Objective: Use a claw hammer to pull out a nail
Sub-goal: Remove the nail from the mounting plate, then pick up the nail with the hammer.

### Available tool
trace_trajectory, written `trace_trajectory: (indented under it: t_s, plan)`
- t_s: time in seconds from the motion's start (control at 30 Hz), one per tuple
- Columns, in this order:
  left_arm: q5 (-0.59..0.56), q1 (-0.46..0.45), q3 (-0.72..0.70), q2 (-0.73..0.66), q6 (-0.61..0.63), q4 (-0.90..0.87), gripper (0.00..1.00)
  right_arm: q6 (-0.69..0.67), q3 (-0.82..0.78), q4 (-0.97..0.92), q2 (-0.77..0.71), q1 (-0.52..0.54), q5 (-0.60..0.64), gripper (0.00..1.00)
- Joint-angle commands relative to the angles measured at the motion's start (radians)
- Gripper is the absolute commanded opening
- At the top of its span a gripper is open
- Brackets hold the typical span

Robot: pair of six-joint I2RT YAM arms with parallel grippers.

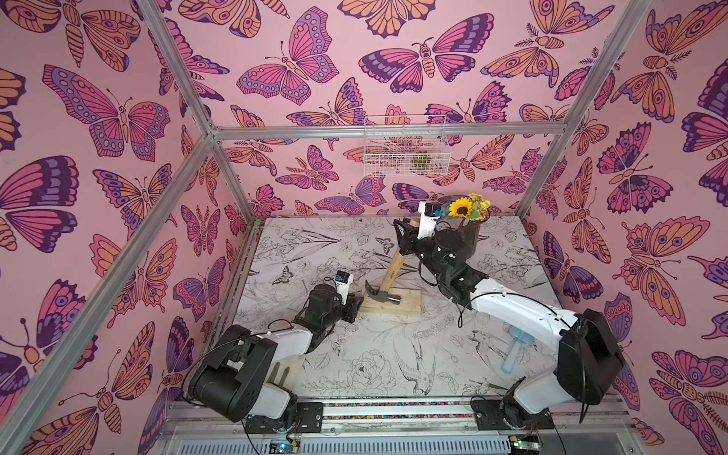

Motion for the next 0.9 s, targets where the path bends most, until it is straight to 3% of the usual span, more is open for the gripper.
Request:
trace_trajectory:
  t_s: [0.0,0.4,0.67,0.87]
  plan:
    - [-0.007,-0.005,0.012,0.019,0.061,0.067,0.38,0.018,0.038,-0.046,0.015,-0.002,-0.065,0.0]
    - [0.055,-0.013,-0.019,0.053,0.085,0.196,0.36,0.032,0.056,-0.054,0.032,-0.021,-0.107,0.0]
    - [0.051,-0.016,-0.068,0.028,0.082,0.197,0.3,0.037,0.07,-0.056,0.063,-0.027,-0.123,0.0]
    - [0.048,-0.017,-0.042,0.056,0.084,0.194,0.33,0.048,0.078,-0.044,0.074,-0.029,-0.147,0.0]
